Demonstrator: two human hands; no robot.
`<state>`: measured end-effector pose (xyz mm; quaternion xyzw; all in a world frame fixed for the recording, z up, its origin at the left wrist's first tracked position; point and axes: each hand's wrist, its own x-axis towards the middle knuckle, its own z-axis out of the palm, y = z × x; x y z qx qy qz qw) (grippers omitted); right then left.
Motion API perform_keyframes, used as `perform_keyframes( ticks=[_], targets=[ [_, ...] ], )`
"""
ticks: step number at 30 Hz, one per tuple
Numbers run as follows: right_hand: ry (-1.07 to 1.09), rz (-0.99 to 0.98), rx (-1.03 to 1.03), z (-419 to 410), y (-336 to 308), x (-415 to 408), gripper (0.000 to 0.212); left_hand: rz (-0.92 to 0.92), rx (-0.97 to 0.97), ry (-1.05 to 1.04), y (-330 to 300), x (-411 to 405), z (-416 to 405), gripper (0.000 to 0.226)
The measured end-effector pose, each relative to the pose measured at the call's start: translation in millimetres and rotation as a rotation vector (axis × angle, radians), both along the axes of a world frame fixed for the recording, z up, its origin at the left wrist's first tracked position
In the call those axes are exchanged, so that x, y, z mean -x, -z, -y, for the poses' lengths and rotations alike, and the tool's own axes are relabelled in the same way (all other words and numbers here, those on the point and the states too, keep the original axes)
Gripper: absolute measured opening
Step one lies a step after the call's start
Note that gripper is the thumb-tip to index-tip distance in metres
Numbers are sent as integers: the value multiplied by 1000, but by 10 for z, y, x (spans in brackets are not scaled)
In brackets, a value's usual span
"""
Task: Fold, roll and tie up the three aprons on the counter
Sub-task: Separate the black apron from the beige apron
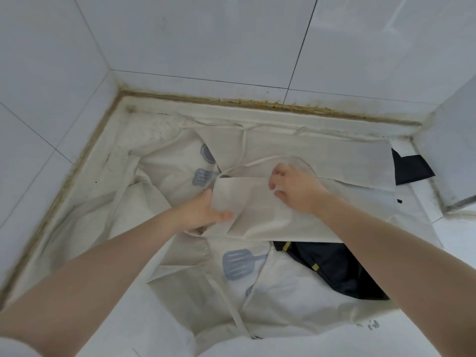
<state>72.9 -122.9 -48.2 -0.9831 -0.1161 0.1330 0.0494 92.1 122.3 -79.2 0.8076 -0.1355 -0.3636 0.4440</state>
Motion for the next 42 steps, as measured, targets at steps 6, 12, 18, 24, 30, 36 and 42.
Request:
perform_keyframes(
  ticks=[6,12,18,24,30,36,42],
  targets=[
    [75,-348,8,-133,258,113,66,84,-481,477,-6,-59,-229,22],
    [144,-408,42,-105,229,338,79,174,-119,-155,-87,17,-495,33],
    [148,-408,-21,-38,315,507,80,680,-1029,128,-21,232,-220,29],
    [202,-123,-109,267,223,679,36,852,-610,460,-40,458,756,30],
    [610,183,-194,979,86,893,30,720,-580,538,127,604,1395,58],
    [1140,-167,-112,1780,-16,1179,44,575,-806,474,108,489,1715,74],
    [1115,-374,-292,2099,-46,1168,42,777,-513,408,-82,419,2107,34]
  ],
)
